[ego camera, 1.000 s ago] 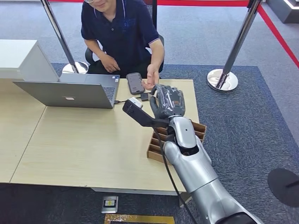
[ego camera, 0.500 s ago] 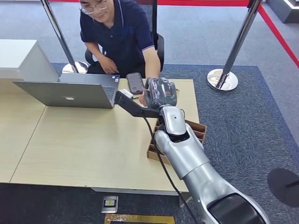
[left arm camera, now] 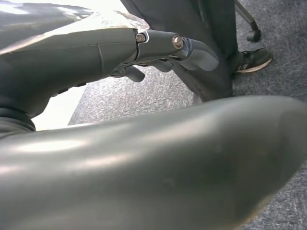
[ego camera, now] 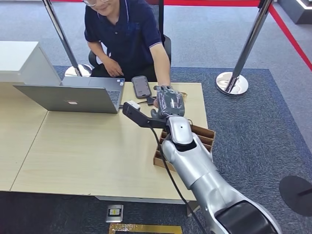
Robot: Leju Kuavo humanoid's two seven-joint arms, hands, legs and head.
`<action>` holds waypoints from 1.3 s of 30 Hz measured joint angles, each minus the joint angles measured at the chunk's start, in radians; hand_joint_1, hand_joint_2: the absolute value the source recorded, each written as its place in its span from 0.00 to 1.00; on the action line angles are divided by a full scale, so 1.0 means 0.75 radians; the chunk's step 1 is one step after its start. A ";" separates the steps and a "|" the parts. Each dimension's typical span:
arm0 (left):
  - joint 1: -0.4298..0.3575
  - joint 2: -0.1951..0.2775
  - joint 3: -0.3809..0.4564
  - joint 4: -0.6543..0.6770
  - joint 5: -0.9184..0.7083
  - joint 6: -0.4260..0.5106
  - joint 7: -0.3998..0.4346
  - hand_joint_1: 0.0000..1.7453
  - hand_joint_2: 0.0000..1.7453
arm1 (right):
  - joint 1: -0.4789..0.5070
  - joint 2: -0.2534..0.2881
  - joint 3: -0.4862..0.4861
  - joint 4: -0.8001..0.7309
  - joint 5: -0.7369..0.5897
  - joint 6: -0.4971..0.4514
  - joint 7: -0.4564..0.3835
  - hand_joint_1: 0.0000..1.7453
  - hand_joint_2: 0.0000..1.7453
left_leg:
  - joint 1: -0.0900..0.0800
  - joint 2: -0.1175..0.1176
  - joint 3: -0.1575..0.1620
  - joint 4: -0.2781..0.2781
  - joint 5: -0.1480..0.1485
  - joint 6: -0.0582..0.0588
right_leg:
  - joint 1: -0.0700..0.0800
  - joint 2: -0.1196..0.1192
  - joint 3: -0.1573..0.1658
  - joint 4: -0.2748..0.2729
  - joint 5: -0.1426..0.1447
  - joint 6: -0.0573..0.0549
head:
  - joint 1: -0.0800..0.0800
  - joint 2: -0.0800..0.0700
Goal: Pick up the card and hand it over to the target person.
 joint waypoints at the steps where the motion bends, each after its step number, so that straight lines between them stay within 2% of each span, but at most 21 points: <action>1: 0.000 0.000 0.001 0.000 0.001 0.001 0.000 0.00 0.00 | 0.001 0.000 -0.003 -0.005 0.000 -0.012 0.000 0.00 0.00 | 0.000 0.000 0.000 0.000 0.000 0.000 | 0.000 0.000 0.000 0.000 0.000 0.000 | 0.000 0.000; 5: 0.001 0.000 0.006 -0.001 0.009 0.002 -0.001 0.00 0.00 | 0.038 -0.025 -0.025 -0.076 0.003 -0.091 -0.011 0.00 0.00 | 0.000 -0.001 0.001 0.000 -0.001 0.000 | 0.000 0.000 0.001 0.000 -0.001 0.000 | 0.000 0.000; 9: 0.003 -0.001 0.015 -0.003 0.025 -0.001 -0.006 0.00 0.00 | 0.156 -0.086 -0.056 -0.257 0.026 -0.172 -0.006 0.00 0.00 | 0.000 -0.003 0.001 0.000 0.000 0.000 | 0.000 -0.002 0.002 -0.001 -0.001 0.000 | 0.000 0.000; 15: 0.007 -0.012 0.035 -0.005 0.057 0.000 -0.014 0.00 0.00 | 0.533 -0.235 -0.232 -0.774 0.145 -0.279 0.031 0.00 0.00 | 0.001 -0.009 0.000 -0.001 0.001 0.001 | 0.001 -0.008 0.004 -0.005 -0.001 0.001 | 0.000 0.000; 19: 0.008 -0.015 0.041 -0.005 0.072 0.002 -0.021 0.00 0.00 | 0.849 -0.294 -0.464 -1.154 0.239 -0.383 0.016 0.00 0.00 | 0.000 -0.013 0.000 -0.001 0.000 0.001 | 0.001 -0.012 0.006 -0.006 -0.002 0.001 | 0.000 0.000; 22: 0.008 -0.017 0.042 -0.006 0.081 0.004 -0.022 0.00 0.00 | 1.016 -0.314 -0.592 -1.352 0.201 -0.498 -0.031 0.00 0.00 | 0.000 -0.014 -0.001 -0.001 -0.001 0.002 | 0.000 -0.013 0.005 -0.006 -0.003 0.002 | 0.000 0.000; 25: 0.007 -0.022 0.057 -0.006 0.099 0.012 -0.026 0.00 0.00 | 1.191 -0.280 -0.825 -1.579 0.071 -0.567 -0.153 0.00 0.00 | -0.001 -0.014 -0.003 0.001 -0.003 0.003 | -0.001 -0.011 0.003 -0.005 -0.004 0.002 | 0.000 0.000; 27: 0.008 -0.026 0.061 -0.007 0.103 0.016 -0.029 0.00 0.00 | 1.245 -0.166 -1.062 -1.699 -0.030 -0.567 -0.336 0.00 0.00 | -0.001 -0.015 -0.004 0.001 -0.003 0.003 | -0.001 -0.013 0.001 -0.004 -0.004 0.002 | 0.000 0.000; 29: 0.007 -0.030 0.063 -0.007 0.105 0.017 -0.036 0.00 0.00 | 1.259 -0.022 -1.339 -1.778 -0.171 -0.567 -0.579 0.00 0.00 | -0.002 -0.014 -0.005 0.002 -0.003 0.002 | -0.002 -0.012 -0.001 -0.003 -0.005 0.001 | 0.000 0.000; 30: 0.007 -0.031 0.064 -0.007 0.105 0.016 -0.042 0.00 0.00 | 1.258 0.023 -1.465 -1.788 -0.239 -0.567 -0.662 0.00 0.00 | -0.002 -0.012 -0.005 0.002 -0.003 0.002 | -0.002 -0.010 -0.001 -0.002 -0.004 0.001 | 0.000 0.000; 31: 0.007 -0.031 0.065 -0.007 0.105 0.015 -0.046 0.00 0.00 | 1.260 0.036 -1.551 -1.778 -0.303 -0.567 -0.723 0.00 0.00 | -0.002 -0.011 -0.004 0.002 -0.003 0.002 | -0.003 -0.008 -0.001 -0.002 -0.004 0.001 | 0.000 0.000; 33: 0.007 -0.031 0.062 -0.007 0.100 0.004 -0.058 0.00 0.00 | 1.255 0.042 -1.728 -1.697 -0.395 -0.567 -0.757 0.00 0.00 | -0.001 -0.011 -0.003 0.000 -0.003 0.002 | -0.003 -0.008 0.000 -0.004 -0.004 0.001 | 0.000 0.000; 35: 0.007 -0.031 0.056 -0.006 0.093 -0.021 -0.071 0.00 0.00 | 1.217 0.040 -1.944 -1.501 -0.455 -0.567 -0.821 0.00 0.00 | 0.000 -0.013 -0.001 -0.001 -0.002 0.002 | -0.003 -0.010 0.003 -0.007 -0.003 0.001 | 0.000 0.000; 37: 0.008 -0.030 0.054 -0.006 0.089 -0.049 -0.084 0.00 0.00 | 1.143 -0.003 -2.180 -1.211 -0.498 -0.567 -0.933 0.00 0.00 | 0.001 -0.013 0.001 -0.003 -0.002 0.003 | -0.002 -0.011 0.006 -0.010 -0.001 0.002 | 0.000 0.000; 39: 0.008 -0.029 0.057 -0.007 0.089 -0.068 -0.097 0.00 0.00 | 1.078 -0.089 -2.333 -0.915 -0.509 -0.566 -0.958 0.00 0.00 | 0.002 -0.011 0.003 -0.004 -0.002 0.003 | 0.000 -0.009 0.008 -0.012 -0.001 0.002 | 0.000 0.000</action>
